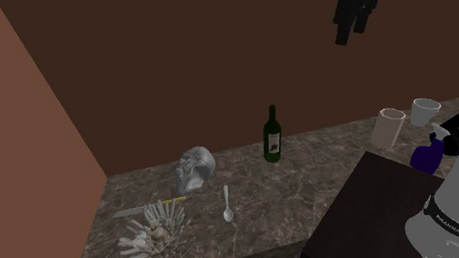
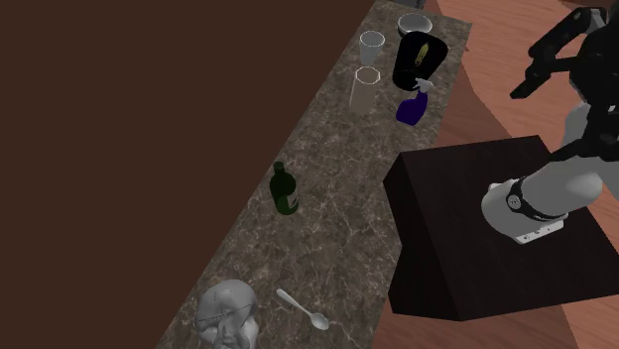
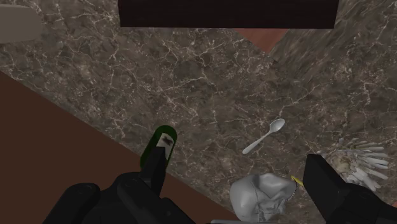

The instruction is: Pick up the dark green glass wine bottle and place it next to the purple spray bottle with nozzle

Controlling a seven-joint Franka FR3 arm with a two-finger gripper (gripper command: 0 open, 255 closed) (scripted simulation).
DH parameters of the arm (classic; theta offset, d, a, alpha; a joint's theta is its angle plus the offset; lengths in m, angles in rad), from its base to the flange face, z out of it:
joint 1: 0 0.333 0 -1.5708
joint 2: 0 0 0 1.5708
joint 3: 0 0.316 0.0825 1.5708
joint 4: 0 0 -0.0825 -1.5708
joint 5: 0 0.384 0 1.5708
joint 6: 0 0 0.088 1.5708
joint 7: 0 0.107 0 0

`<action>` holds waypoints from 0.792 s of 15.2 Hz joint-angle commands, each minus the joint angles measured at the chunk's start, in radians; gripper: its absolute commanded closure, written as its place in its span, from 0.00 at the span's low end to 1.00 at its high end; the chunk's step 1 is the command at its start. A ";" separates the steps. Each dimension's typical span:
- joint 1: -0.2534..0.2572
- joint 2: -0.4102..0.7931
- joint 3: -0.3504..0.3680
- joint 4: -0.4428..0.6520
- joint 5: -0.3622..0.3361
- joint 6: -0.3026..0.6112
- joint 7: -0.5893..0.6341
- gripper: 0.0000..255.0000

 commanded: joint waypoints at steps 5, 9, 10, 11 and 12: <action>-0.007 0.049 -0.043 -0.075 -0.028 0.136 -0.055 0.00; -0.014 0.122 -0.086 -0.127 -0.051 0.275 -0.109 0.00; -0.015 0.145 -0.097 -0.136 -0.056 0.310 -0.123 0.00; -0.017 0.168 -0.108 -0.144 -0.061 0.345 -0.136 0.00; -0.018 0.193 -0.119 -0.150 -0.064 0.380 -0.150 0.00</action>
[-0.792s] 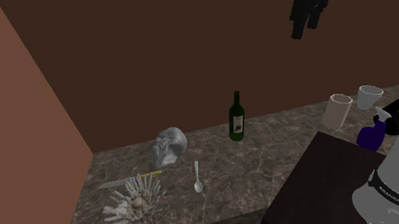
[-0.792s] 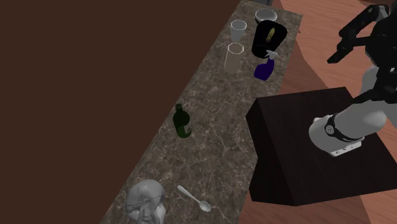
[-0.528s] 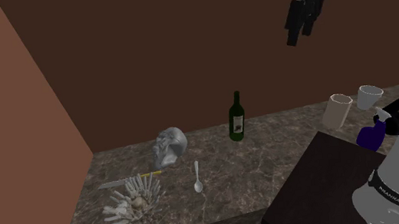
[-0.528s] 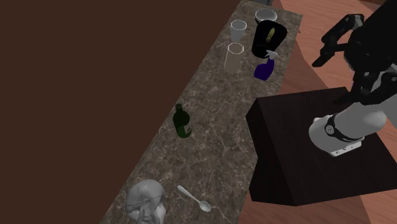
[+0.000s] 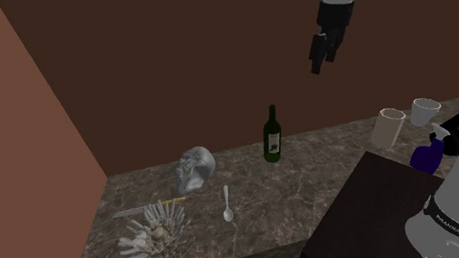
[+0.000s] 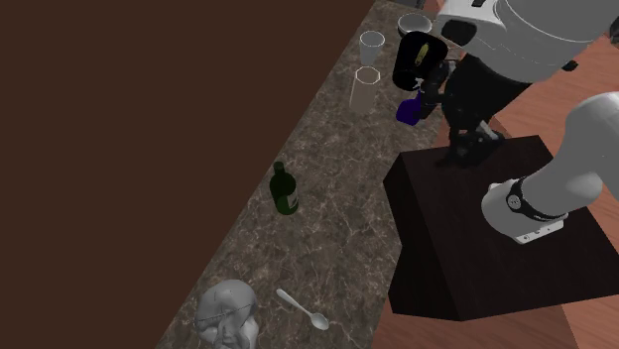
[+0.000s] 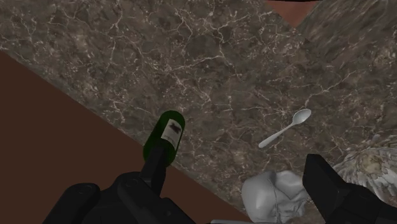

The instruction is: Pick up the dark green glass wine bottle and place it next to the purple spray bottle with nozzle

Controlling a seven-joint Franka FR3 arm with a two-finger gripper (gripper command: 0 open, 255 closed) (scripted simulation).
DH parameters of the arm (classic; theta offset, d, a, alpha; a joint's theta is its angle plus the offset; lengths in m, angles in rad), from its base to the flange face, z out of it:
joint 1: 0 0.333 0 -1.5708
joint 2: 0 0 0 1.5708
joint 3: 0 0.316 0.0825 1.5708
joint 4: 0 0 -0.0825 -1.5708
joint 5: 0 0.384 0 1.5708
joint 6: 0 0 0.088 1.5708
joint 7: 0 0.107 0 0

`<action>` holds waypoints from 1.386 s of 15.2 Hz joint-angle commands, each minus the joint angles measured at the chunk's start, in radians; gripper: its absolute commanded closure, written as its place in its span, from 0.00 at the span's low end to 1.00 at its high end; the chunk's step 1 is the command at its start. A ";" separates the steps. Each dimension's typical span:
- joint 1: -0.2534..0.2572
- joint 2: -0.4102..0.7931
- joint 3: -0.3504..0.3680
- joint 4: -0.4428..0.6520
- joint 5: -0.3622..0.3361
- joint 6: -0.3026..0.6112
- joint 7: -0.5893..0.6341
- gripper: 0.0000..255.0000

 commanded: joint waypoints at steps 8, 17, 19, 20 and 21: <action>-0.005 0.267 -0.097 0.002 -0.009 0.298 -0.131 0.00; 0.000 0.605 -0.169 0.125 0.087 0.534 -0.305 0.00; -0.005 0.685 -0.174 0.169 0.125 0.572 -0.351 0.00; -0.009 0.725 -0.173 0.193 0.145 0.588 -0.374 0.00; -0.015 0.764 -0.172 0.219 0.165 0.603 -0.397 0.00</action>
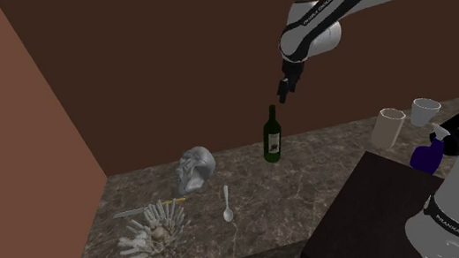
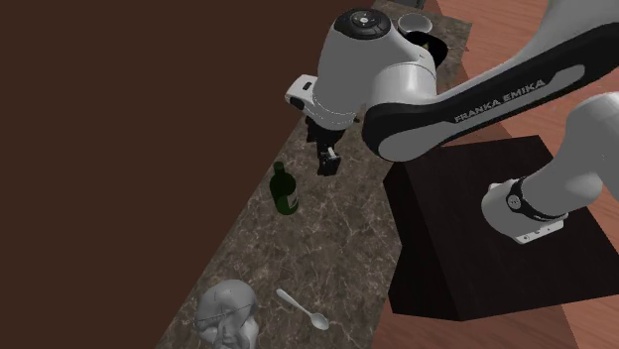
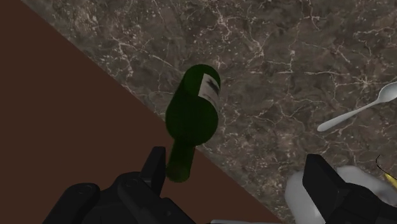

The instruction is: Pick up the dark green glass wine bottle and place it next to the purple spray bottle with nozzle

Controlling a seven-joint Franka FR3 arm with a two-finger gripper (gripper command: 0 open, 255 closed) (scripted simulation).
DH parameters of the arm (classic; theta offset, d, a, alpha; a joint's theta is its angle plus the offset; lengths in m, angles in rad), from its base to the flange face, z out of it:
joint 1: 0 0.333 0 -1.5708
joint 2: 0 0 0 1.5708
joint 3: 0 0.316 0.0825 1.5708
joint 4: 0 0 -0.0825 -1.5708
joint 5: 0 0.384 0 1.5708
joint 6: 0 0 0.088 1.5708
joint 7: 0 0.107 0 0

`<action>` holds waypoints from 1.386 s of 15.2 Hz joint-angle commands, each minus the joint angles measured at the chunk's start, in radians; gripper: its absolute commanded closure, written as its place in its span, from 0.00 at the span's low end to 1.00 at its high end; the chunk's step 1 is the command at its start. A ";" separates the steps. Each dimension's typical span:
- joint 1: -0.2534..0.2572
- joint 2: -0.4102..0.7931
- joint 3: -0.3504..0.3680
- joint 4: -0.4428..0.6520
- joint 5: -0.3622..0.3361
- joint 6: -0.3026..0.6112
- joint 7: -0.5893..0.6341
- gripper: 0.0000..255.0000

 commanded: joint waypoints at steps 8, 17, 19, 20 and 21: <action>-0.084 0.364 0.050 0.286 0.152 0.088 -0.179 0.00; -0.103 0.459 0.075 0.321 0.180 0.148 -0.198 0.00; -0.103 0.459 0.075 0.321 0.180 0.148 -0.198 0.00; -0.103 0.459 0.075 0.321 0.180 0.148 -0.198 0.00; -0.103 0.459 0.075 0.321 0.180 0.148 -0.198 0.00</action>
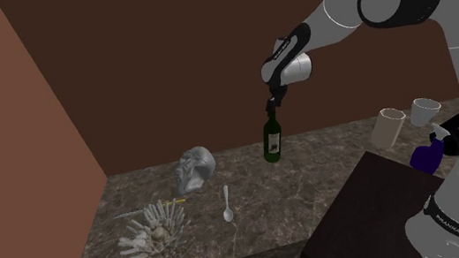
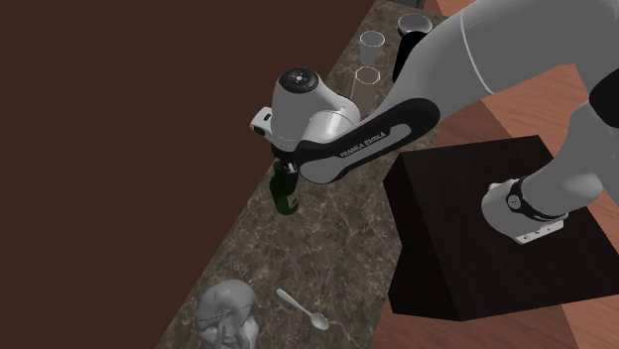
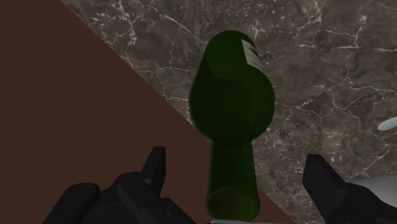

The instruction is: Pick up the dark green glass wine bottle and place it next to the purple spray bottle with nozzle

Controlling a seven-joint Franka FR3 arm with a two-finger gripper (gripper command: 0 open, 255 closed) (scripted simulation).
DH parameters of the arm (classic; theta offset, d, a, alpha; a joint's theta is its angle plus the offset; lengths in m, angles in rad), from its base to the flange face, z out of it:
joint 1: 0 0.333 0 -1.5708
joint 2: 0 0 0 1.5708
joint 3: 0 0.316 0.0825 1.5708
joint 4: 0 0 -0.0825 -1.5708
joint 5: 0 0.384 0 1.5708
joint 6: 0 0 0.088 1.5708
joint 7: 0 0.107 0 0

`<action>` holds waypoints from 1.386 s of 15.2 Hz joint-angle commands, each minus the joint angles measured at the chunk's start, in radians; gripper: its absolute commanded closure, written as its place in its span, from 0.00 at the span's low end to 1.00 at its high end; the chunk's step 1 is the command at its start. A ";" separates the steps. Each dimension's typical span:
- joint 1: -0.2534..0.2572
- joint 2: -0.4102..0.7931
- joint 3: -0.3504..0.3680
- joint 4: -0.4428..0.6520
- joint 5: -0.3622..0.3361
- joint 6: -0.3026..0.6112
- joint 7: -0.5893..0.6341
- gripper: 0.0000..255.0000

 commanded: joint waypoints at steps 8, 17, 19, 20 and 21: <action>0.000 0.000 0.000 0.000 0.000 0.000 0.000 1.00; 0.008 -0.038 -0.012 -0.001 -0.014 -0.037 0.011 1.00; 0.012 -0.057 -0.017 0.000 -0.021 -0.057 0.016 1.00; 0.014 -0.066 -0.020 0.000 -0.024 -0.066 0.019 1.00; 0.016 -0.076 -0.022 0.001 -0.028 -0.076 0.022 1.00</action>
